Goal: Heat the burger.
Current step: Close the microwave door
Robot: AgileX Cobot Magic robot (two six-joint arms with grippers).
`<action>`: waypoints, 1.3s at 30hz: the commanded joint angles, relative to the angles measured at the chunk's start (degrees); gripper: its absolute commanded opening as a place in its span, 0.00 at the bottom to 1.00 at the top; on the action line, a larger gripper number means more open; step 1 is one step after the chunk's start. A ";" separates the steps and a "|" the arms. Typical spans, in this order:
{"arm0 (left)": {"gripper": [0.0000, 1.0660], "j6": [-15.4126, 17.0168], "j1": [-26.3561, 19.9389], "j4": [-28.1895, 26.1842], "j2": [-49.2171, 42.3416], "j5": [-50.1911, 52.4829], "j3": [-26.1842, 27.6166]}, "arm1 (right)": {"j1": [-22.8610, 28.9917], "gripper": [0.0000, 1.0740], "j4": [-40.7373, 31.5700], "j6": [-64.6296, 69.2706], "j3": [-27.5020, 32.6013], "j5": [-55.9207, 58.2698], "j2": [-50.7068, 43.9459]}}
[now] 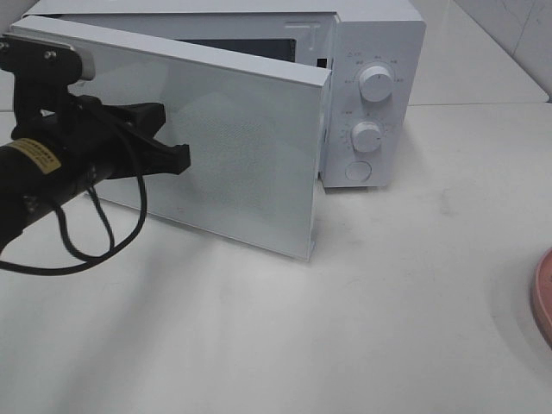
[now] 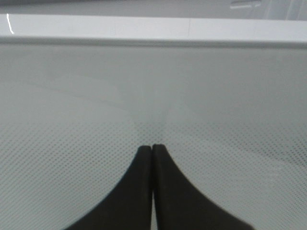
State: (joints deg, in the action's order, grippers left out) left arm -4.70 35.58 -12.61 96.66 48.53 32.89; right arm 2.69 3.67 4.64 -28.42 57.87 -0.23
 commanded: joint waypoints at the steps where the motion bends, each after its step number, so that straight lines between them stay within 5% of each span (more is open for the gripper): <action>1: 0.00 -2.41 2.18 -4.76 1.89 0.29 3.32 | -0.29 0.70 -0.06 -0.34 0.00 -0.69 -1.72; 4: 0.00 -4.01 4.01 -9.74 4.07 0.06 6.82 | -0.29 0.70 -0.06 -0.34 0.00 -0.69 -1.72; 16: 0.00 -4.18 4.35 -12.03 9.17 -4.24 17.02 | -0.29 0.70 -0.06 -0.34 0.00 -0.69 -1.72; 30: 0.00 -8.48 4.24 -18.39 15.36 -8.54 28.53 | -0.29 0.70 -0.06 -0.34 0.00 -0.69 -1.72; 39: 0.00 -14.95 4.93 -20.80 14.67 -17.48 31.23 | -0.29 0.70 -0.06 -0.34 0.00 -0.69 -1.72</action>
State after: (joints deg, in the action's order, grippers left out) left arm -18.45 41.14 -31.00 112.01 30.42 63.08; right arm 2.69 3.67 4.64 -28.42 57.87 -0.23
